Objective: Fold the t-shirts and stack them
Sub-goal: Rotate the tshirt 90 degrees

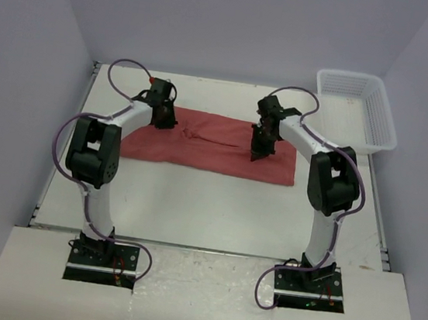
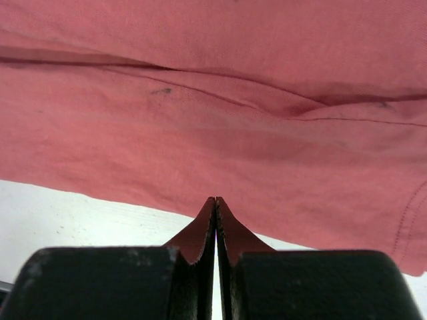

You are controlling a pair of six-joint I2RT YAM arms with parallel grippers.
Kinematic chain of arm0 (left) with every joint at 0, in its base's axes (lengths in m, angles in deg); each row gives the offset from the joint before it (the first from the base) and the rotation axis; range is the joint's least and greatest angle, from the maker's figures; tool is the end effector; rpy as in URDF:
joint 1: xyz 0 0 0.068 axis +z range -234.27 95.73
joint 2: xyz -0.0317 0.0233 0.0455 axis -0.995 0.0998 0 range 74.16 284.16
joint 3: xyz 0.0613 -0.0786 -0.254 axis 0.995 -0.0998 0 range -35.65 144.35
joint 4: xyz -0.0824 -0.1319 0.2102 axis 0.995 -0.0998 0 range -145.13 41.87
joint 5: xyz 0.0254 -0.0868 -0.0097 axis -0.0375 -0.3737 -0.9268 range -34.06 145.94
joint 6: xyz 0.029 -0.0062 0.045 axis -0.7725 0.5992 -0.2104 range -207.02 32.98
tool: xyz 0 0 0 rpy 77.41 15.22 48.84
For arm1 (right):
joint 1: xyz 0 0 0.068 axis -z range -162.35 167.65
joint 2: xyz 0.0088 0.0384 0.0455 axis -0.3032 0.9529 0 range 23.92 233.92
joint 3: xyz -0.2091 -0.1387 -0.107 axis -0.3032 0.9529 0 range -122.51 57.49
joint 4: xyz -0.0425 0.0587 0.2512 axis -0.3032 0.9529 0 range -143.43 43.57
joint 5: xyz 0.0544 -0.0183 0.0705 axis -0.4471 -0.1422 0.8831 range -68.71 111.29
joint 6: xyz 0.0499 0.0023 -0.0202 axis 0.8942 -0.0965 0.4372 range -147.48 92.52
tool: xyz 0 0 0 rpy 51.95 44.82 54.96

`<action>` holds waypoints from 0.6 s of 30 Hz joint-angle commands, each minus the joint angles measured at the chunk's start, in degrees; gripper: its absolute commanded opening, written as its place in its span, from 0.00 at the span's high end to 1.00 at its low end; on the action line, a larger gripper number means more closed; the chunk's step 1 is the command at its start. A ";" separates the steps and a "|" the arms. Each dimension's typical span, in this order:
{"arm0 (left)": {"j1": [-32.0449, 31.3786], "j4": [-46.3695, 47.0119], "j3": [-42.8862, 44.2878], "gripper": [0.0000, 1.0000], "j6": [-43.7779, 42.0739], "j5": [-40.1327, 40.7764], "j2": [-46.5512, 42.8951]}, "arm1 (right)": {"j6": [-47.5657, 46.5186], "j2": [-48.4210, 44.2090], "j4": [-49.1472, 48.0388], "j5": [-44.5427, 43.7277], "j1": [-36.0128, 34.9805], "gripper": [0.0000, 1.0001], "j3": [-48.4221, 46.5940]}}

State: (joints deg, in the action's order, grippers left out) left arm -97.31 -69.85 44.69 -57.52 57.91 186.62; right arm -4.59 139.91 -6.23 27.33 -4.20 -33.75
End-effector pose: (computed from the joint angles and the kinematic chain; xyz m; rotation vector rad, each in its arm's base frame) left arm 0.4143 -0.0948 0.1895 -0.3762 2.5011 -0.2590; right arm 0.3859 0.1588 0.1987 0.0019 2.8737 0.3140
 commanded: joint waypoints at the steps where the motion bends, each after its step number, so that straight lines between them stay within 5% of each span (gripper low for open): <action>1: -0.23 0.09 3.68 1.00 -0.23 1.19 2.05 | 0.75 1.08 -1.94 1.69 -1.00 1.00 -0.43; 18: 0.47 -0.17 9.57 1.00 -0.40 -0.66 11.55 | 3.21 6.54 0.35 0.90 -2.94 1.00 -0.53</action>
State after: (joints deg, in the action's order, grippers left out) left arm -97.16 -70.09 52.36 -57.61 57.85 196.24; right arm -2.58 146.40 -6.05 28.29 -6.25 -34.30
